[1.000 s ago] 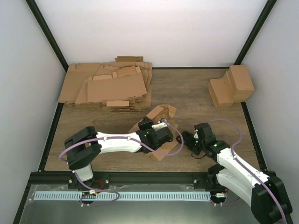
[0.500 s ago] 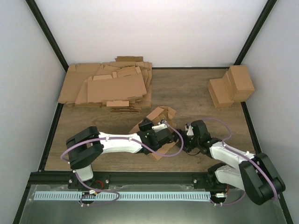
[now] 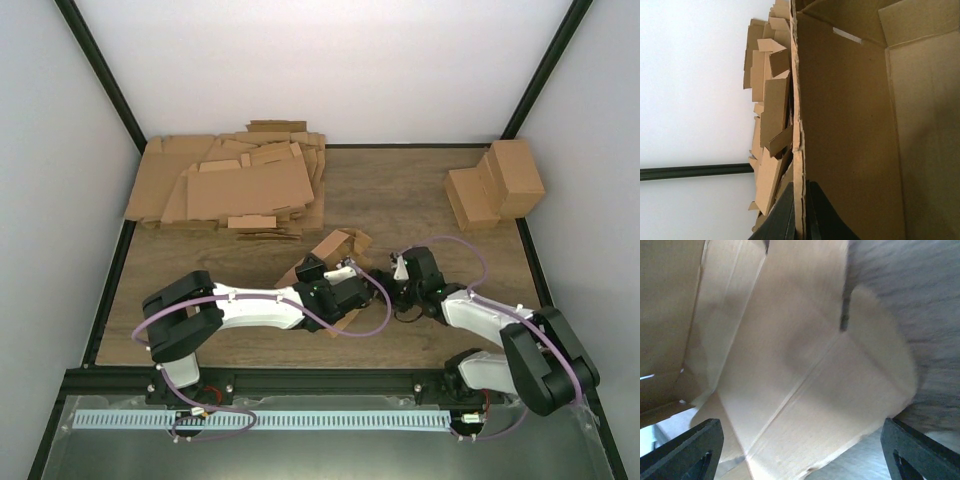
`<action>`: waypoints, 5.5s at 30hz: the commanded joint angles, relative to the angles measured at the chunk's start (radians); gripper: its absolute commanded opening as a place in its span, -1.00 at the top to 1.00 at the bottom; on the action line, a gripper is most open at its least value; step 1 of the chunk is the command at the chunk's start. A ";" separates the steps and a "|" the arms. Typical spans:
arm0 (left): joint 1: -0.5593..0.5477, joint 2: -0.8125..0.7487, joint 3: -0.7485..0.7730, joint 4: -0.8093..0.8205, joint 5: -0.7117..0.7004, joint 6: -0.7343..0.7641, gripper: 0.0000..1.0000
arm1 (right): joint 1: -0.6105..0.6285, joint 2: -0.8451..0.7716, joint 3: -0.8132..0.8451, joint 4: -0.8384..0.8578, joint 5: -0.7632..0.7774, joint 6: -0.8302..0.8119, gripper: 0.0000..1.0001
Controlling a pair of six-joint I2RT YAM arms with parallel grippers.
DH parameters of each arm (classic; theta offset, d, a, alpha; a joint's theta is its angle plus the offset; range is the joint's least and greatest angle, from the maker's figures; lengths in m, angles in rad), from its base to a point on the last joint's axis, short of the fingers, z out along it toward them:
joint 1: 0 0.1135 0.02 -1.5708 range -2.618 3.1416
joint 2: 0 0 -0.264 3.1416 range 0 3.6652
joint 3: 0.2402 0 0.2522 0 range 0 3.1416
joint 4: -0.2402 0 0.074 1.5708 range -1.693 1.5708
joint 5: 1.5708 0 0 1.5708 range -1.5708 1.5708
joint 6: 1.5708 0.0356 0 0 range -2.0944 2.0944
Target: Fold the paper box
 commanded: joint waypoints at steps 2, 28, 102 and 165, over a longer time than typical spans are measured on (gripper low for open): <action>-0.004 -0.011 -0.016 0.017 -0.008 -0.014 0.92 | -0.031 -0.070 0.045 -0.128 0.169 -0.162 -0.80; -0.005 -0.024 -0.026 0.036 -0.034 -0.006 0.92 | -0.044 -0.031 0.194 0.131 0.284 -0.492 -0.76; -0.024 -0.029 -0.036 0.002 -0.041 -0.024 0.93 | 0.013 0.176 0.165 0.438 0.279 -0.569 0.95; -0.130 0.078 -0.087 -0.072 -0.234 -0.167 0.92 | -0.067 -0.223 0.033 0.163 0.089 -0.399 0.01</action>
